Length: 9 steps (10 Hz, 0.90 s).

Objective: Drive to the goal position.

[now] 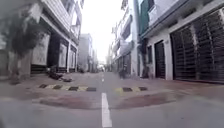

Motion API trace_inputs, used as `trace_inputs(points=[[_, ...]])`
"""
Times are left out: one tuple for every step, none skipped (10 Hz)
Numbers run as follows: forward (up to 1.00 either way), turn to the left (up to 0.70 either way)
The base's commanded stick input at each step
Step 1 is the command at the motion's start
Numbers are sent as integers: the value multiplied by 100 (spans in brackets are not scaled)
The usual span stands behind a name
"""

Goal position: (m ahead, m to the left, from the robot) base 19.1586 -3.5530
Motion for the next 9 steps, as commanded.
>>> trace_inputs(points=[[100,0],[100,0],[100,0],[100,0],[100,40],[100,40],[100,3],[100,0],[100,0]])
